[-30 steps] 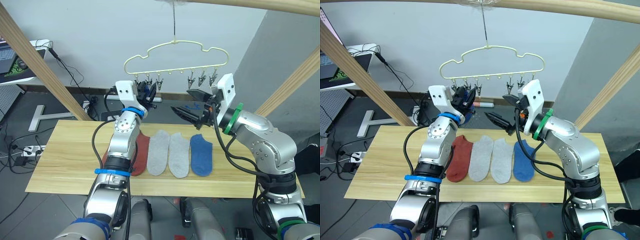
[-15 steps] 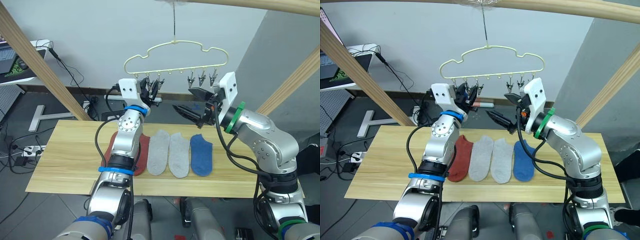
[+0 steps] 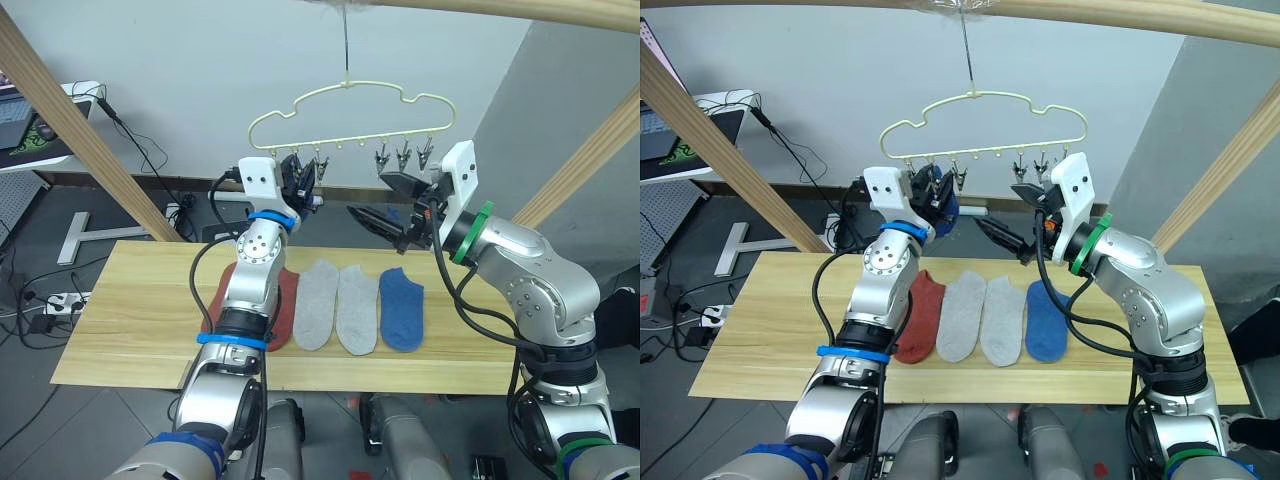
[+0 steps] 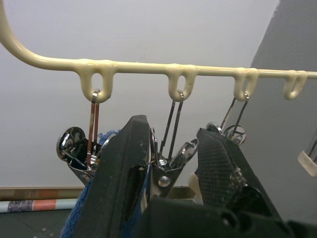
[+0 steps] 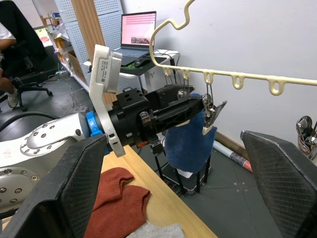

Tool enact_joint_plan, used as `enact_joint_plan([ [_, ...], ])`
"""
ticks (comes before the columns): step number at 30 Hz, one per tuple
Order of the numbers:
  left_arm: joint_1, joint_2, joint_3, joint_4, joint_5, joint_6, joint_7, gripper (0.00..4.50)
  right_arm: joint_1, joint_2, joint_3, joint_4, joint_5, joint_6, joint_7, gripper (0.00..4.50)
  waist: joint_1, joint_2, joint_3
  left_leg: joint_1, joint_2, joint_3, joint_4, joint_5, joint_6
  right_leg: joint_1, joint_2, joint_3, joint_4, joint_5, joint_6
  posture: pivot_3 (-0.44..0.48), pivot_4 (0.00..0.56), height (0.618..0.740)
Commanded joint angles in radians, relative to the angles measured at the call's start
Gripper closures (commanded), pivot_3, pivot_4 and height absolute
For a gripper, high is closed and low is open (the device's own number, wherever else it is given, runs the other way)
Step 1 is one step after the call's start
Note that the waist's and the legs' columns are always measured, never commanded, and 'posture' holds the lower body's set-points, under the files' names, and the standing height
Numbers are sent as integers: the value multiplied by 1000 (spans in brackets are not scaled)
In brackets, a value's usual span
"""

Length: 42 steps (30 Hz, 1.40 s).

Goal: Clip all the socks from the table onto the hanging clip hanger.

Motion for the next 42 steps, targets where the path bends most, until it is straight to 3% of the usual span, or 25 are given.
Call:
enact_joint_plan([
  [1, -28, 9, -1, -8, 15, -34, 5, 2656, -17, -7, -29, -24, 21, -12, -3, 0, 0, 0, 0, 0, 0, 0, 0, 0, 0, 0, 0, 0, 0, 0, 0, -99, 266, 740],
  [8, -34, 16, -10, 11, 38, -57, 6, 2656, -21, -7, -30, -18, 23, -12, -5, 0, 0, 0, 0, 0, 0, 0, 0, 0, 0, 0, 0, 0, 0, 0, 0, -97, 268, 740],
  [16, -32, 16, -8, 8, 44, -70, 0, 4351, -17, -4, -29, -20, 25, -13, -7, 0, 0, 0, 0, 0, 0, 0, 0, 0, 0, 0, 0, 0, 0, 0, 0, -97, 268, 740],
  [21, -29, 15, 1, -1, 27, -53, -10, 4351, -5, 10, -7, -15, 13, -20, -14, 0, 0, 0, 0, 0, 0, 0, 0, 0, 0, 0, 0, 0, 0, 0, 0, -97, 268, 740],
  [24, -19, 13, 19, -21, -19, 3, -38, 4351, 62, -11, 92, 36, -94, -19, -45, 0, 0, 0, 0, 0, 0, 0, 0, 0, 0, 0, 0, 0, 0, 0, 0, -95, 267, 740],
  [33, 59, 36, 23, -128, -64, 88, -92, 4351, 163, -6, 194, 428, -332, -218, -85, 0, 0, 0, 0, 2, 0, 4, 0, 0, 0, -1, 0, 2, 2, 0, 0, -54, 268, 740],
  [42, 97, 36, 17, -204, -63, 136, -92, 4351, 177, 58, 159, 721, -358, -275, -42, 0, -2, 0, 0, 5, 0, 7, 0, 0, 0, -1, 1, 3, 4, 0, 0, -25, 265, 740],
])
